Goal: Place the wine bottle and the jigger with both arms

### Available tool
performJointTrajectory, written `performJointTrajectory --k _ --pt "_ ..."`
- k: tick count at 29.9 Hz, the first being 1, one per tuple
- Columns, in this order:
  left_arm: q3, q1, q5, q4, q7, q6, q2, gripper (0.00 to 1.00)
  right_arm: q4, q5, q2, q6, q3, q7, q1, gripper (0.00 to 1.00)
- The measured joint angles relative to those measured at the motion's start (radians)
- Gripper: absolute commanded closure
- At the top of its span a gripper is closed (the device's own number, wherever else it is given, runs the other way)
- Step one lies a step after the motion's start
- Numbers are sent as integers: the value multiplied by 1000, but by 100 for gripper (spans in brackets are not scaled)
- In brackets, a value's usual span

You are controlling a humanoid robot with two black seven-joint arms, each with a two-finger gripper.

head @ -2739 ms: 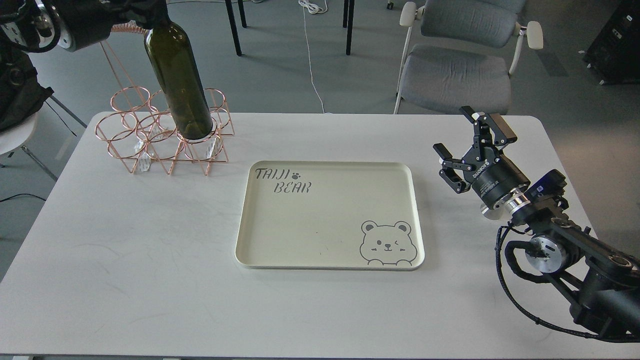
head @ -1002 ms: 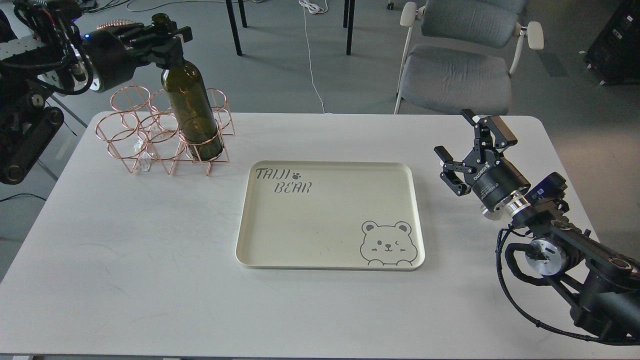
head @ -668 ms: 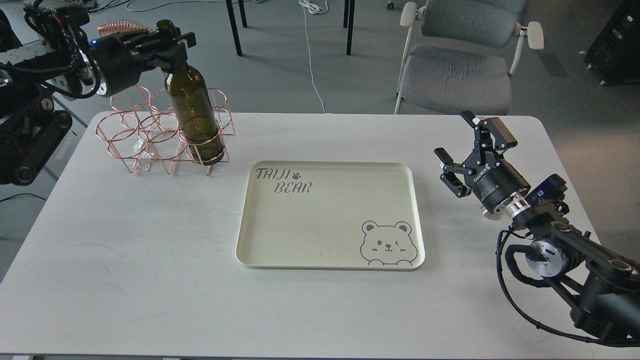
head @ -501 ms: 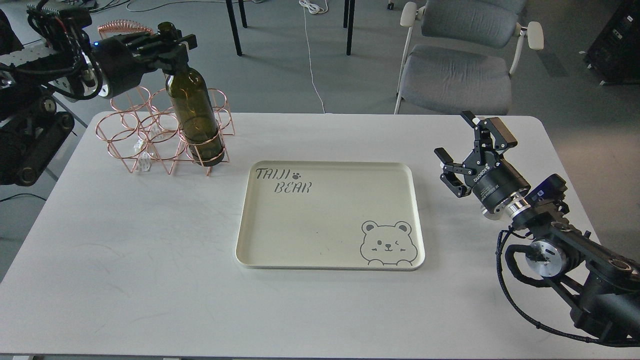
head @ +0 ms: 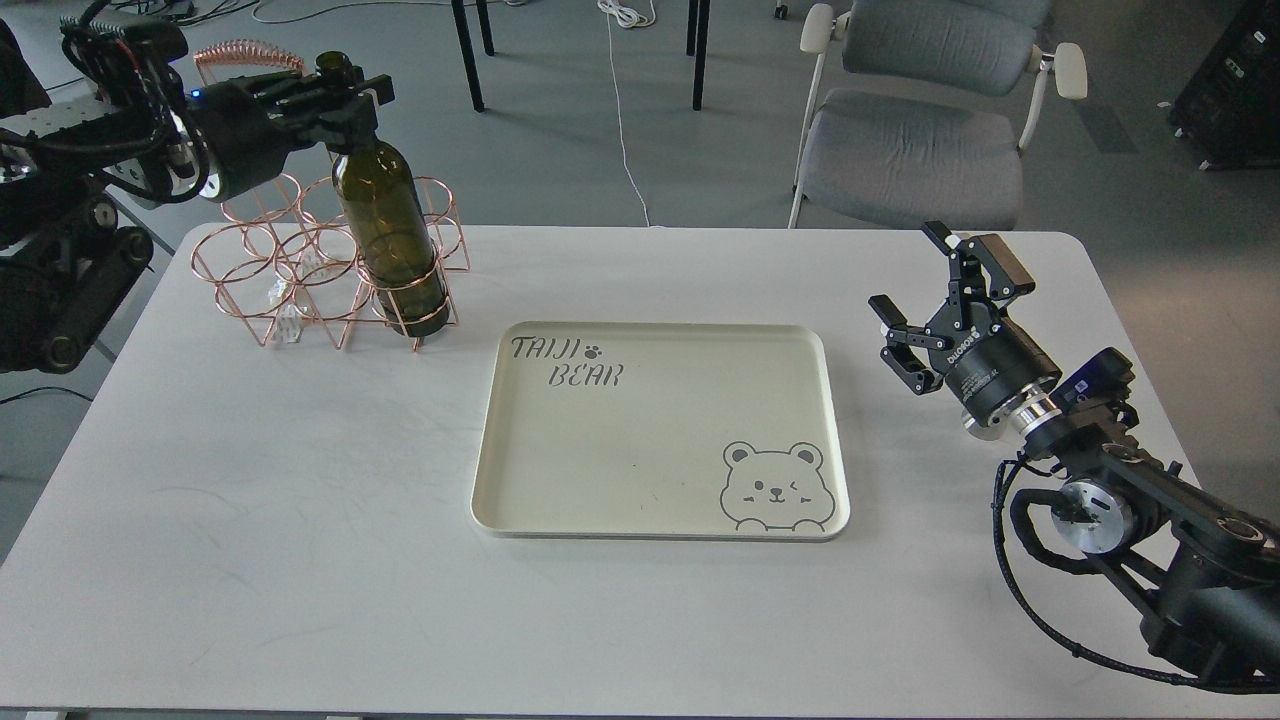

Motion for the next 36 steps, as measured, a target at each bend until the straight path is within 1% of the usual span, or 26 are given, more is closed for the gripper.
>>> performJointTrajectory --k 10,13,16,17,22,26,28,32,34,36 --pt "0 0 -4 0 0 6 3 38 0 0 0 0 0 0 0 1" --pt "0 0 -5 0 0 7 3 20 0 0 0 0 0 0 0 1" --pt "0 0 -6 0 0 18 3 7 0 0 0 0 0 0 1 1" --pt "-1 -1 -9 -1 0 26 3 5 0 0 0 0 0 0 1 1" --pt "-4 -21 -36 -18 0 44 8 3 1 0 -1 0 8 0 2 1" --pt "-6 -78 -125 -83 0 34 32 2 1 0 -1 0 18 0 2 1" --pt "-6 -100 -227 -134 0 16 59 2 1 0 -1 0 32 0 2 1" --pt "-6 -113 -552 -278 0 -22 94 2 1 1 15 0 70 0 0 1" --pt "-4 -101 -744 -354 0 -26 93 2 3 3 29 0 93 0 -2 1" --pt "-2 -60 -928 -430 0 -29 81 2 3 5 47 1 111 0 -7 1"
